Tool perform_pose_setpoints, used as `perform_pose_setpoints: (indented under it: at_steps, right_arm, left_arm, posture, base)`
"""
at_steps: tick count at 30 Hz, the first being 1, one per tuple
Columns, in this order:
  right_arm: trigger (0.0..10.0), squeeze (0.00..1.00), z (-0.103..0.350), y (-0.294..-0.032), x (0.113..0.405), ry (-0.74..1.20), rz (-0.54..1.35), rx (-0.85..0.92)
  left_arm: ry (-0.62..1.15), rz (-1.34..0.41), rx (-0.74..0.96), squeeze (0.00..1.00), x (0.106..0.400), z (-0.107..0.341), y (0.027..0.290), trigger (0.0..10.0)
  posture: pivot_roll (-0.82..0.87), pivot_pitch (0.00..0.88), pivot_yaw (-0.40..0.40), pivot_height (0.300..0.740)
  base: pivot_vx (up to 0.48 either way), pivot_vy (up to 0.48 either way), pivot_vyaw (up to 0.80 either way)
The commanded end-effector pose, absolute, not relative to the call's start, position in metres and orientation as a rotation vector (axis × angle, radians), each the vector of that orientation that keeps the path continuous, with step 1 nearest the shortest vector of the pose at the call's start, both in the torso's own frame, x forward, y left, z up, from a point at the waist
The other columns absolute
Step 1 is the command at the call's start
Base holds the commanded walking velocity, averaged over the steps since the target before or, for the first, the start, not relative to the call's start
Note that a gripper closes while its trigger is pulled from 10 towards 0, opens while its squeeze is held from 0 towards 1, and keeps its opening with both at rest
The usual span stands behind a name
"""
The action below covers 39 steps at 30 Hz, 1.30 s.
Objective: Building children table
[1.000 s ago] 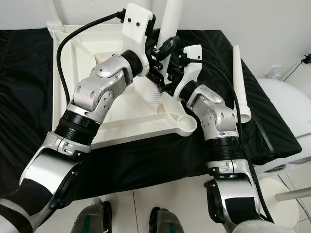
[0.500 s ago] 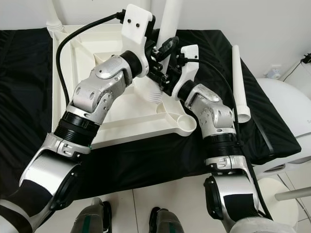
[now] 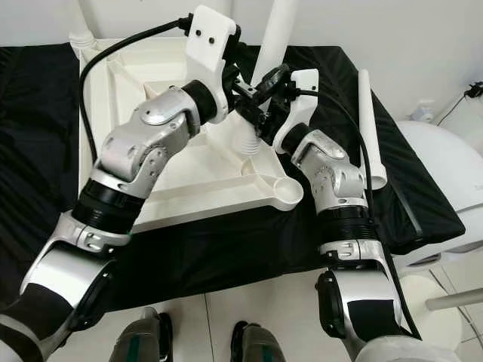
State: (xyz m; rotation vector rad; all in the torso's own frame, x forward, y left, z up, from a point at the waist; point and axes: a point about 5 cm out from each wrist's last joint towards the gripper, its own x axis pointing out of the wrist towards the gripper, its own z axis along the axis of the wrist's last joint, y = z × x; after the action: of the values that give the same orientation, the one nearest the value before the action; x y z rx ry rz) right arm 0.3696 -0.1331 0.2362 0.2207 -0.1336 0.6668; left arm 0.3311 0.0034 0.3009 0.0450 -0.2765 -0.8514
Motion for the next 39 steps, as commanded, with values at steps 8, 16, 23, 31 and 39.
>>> perform_pose_setpoints:
  at_steps: [8,16,23,31,39]
  right_arm:
    - [10.0,0.0,0.246,-0.157,0.376,-0.249,0.473,0.191]
    - [10.0,0.0,0.253,-0.171,0.376,-0.304,0.312,0.115]
    - [10.0,0.0,0.258,-0.17,0.373,-0.352,0.271,0.075]
    - [10.0,0.0,0.248,-0.161,0.363,-0.397,0.258,0.07]
    - [10.0,0.0,0.232,-0.154,0.35,-0.417,0.277,0.087]
  left_arm:
    - [-0.165,-0.881,0.009,0.0,0.347,0.29,0.034,10.0]
    - [-0.107,-0.643,-0.046,0.0,0.371,0.284,0.084,10.0]
    - [-0.046,-0.462,-0.024,0.0,0.382,0.272,0.116,10.0]
    - [-0.036,-0.254,-0.015,0.0,0.382,0.257,0.135,10.0]
    - [-0.054,-0.208,-0.085,0.0,0.37,0.254,0.137,10.0]
  posture:
    - [0.03,0.082,-0.094,0.74]
    - [0.03,0.099,-0.085,0.74]
    - [0.03,0.11,-0.08,0.74]
    - [0.03,0.1,-0.071,0.74]
    - [0.05,0.091,-0.072,0.74]
  base:
    - [0.0,0.0,0.0]
    - [0.0,0.0,0.0]
    - [0.0,0.0,0.0]
    - [0.0,0.0,0.0]
    - [0.0,0.0,0.0]
